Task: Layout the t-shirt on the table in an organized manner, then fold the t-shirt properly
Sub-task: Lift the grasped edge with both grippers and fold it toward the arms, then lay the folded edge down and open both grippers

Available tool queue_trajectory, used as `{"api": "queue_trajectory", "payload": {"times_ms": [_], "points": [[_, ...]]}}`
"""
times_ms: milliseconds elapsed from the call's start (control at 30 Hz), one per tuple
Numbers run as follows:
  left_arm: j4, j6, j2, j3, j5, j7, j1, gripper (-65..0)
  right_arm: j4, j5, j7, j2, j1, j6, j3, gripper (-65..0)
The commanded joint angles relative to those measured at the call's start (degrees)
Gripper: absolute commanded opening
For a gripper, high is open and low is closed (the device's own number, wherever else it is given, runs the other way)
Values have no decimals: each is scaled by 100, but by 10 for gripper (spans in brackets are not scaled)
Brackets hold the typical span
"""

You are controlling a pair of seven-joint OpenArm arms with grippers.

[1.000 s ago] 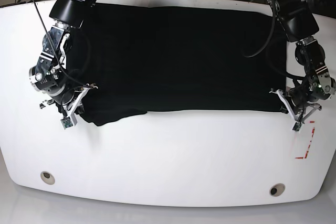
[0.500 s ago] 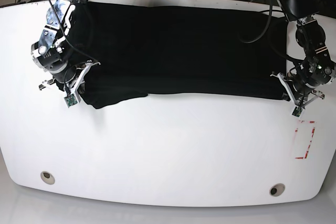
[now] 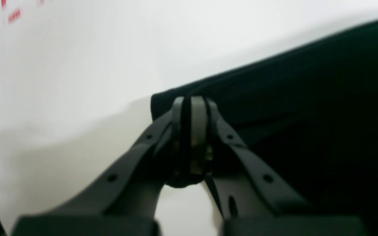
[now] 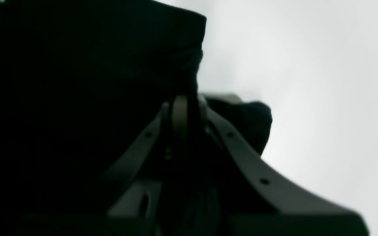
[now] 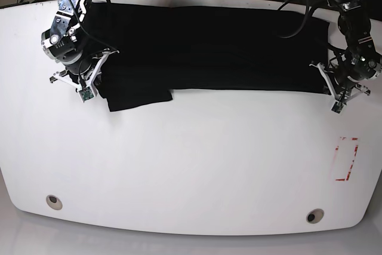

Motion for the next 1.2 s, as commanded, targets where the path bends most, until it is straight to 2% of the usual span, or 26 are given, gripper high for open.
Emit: {"api": "queue_trajectory", "payload": {"times_ms": [0,367,433,567,733,800,867,967,1167], "points": [[127,36,-103,-27,6,-97,-44,-650,134,-4,76,53,-11,-34,28,-645],[109,36,-112,-36,59,-97,70,-650,99,-57,59,53,-178,-34,28,-640],[100,36,-112,-27,59,-97,106,-633,90,-57,59,53,-222,-34,28,-623],[127,36,-199,8,32,-97,220,-528,99,-66,59,53,-266,-34,28,-484],[127,36,-208,-1,50,-97,246,-307,125,-66,59,53,-283,-34,37,-255],[127,36,-217,-9,50,-97,255,-231,134,-66,59,53,-345,-34,98,-197],[127,36,-226,-27,50,-97,255,-187,152,-48,59,53,-362,-34,186,-154],[127,36,-252,-36,50,-97,255,-189,222,-13,59,53,-371,-34,274,-125],[302,36,-437,-45,32,-97,255,-197,398,4,76,36,-336,-34,467,-125]]}}
